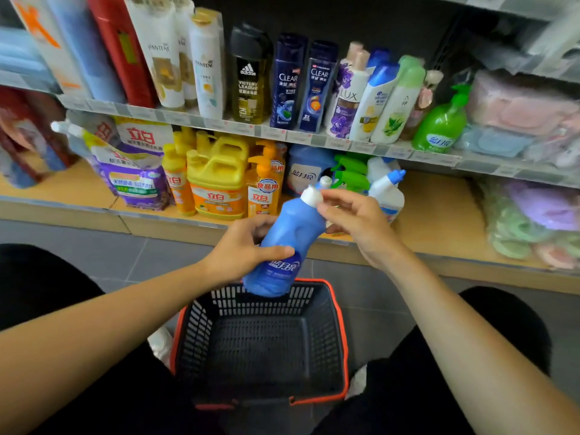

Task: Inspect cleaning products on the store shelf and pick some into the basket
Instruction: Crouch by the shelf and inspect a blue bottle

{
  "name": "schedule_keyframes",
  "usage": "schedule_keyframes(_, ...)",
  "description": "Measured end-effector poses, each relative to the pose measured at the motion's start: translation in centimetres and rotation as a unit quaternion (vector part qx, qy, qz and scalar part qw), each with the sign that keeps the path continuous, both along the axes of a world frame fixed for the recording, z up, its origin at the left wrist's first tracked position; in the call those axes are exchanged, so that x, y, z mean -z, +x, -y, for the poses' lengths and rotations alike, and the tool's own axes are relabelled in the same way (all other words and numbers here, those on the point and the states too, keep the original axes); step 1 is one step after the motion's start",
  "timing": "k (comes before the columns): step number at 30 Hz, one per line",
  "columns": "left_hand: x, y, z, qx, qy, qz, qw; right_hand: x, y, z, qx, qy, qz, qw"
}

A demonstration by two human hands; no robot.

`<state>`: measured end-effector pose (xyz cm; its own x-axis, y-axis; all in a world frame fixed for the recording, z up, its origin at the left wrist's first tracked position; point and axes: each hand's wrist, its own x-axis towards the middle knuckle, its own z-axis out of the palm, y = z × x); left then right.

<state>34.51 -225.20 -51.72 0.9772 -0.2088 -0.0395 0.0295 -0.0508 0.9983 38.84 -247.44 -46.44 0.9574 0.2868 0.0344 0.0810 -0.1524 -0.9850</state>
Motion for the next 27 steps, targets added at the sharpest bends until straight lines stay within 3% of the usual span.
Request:
schedule_keyframes(6,2.5,3.9,0.6,-0.005,-0.149,-0.132,0.98,5.2,2.6,0.0,-0.103,0.01,-0.172,0.98)
schedule_keyframes(11,3.0,5.6,1.4,-0.058,-0.208,-0.215,0.952,6.4,2.6,-0.1,-0.127,0.031,-0.226,0.965)
schedule_keyframes(14,3.6,5.8,1.4,-0.05,-0.214,-0.236,0.947,7.0,2.1,0.1,-0.092,0.045,-0.249,0.963)
schedule_keyframes(19,3.7,4.8,1.3,-0.03,-0.232,-0.167,0.958,7.5,0.8,0.0,-0.014,0.13,-0.253,0.959)
schedule_keyframes(23,2.8,3.2,0.5,0.036,-0.192,-0.097,0.976,6.4,-0.1,-0.1,0.009,0.17,-0.239,0.956)
schedule_keyframes(27,2.2,3.1,0.1,0.062,-0.137,-0.067,0.986,6.6,-0.6,1.6,-0.032,0.122,-0.202,0.971)
